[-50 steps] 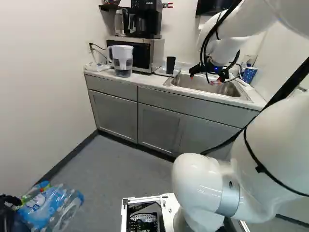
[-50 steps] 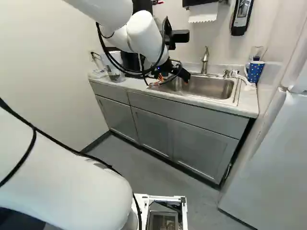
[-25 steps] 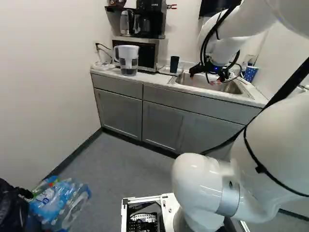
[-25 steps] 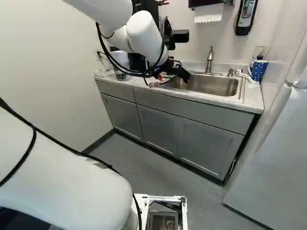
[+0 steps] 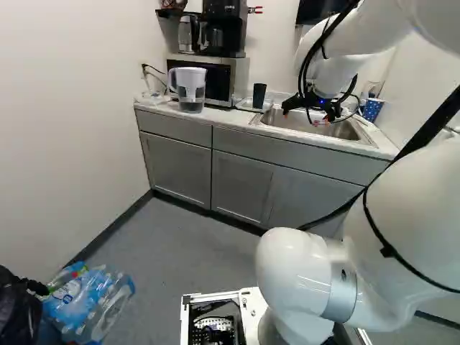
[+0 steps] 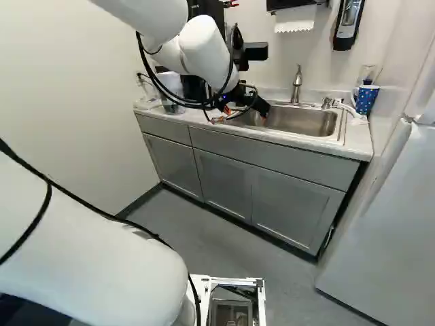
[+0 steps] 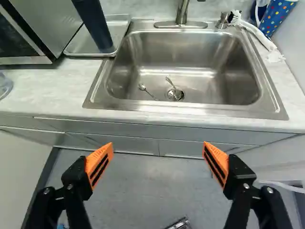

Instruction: Rinse the cup and place it in the tray

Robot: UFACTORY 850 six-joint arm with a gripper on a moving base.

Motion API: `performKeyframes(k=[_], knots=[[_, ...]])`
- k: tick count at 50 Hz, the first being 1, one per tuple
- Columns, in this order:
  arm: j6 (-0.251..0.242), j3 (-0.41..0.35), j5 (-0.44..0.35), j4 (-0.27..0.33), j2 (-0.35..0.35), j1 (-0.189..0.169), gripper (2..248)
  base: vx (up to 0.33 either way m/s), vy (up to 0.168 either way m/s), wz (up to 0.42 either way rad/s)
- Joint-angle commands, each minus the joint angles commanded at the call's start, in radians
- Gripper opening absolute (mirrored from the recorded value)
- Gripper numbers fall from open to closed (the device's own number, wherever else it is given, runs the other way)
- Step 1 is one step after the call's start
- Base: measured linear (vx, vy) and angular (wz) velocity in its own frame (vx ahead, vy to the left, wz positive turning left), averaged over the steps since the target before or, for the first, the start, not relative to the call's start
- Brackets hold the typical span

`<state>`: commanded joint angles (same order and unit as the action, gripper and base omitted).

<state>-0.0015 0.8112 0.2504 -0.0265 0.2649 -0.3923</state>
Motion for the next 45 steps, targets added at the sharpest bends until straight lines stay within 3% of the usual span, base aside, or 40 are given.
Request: performKeyframes(k=[22, 45], knots=[[0.000, -0.028, -0.043, 0.001, 0.001, 0.015, 247, 0.000, 0.000, 0.000], [0.000, -0.095, -0.147, 0.003, 0.002, 0.051, 247, 0.000, 0.000, 0.000]])
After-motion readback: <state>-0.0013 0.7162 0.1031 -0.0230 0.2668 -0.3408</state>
